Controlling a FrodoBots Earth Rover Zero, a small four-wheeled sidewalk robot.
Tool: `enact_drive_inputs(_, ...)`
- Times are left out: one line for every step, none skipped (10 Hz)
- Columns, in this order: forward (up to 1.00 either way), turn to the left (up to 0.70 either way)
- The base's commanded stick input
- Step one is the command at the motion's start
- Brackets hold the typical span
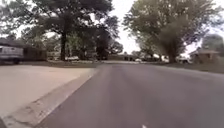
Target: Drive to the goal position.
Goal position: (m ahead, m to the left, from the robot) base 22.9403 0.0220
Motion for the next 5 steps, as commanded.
enact_drive_inputs(1.00, -0.06)
enact_drive_inputs(1.00, -0.25)
enact_drive_inputs(1.00, -0.16)
enact_drive_inputs(1.00, 0.00)
enact_drive_inputs(1.00, 0.00)
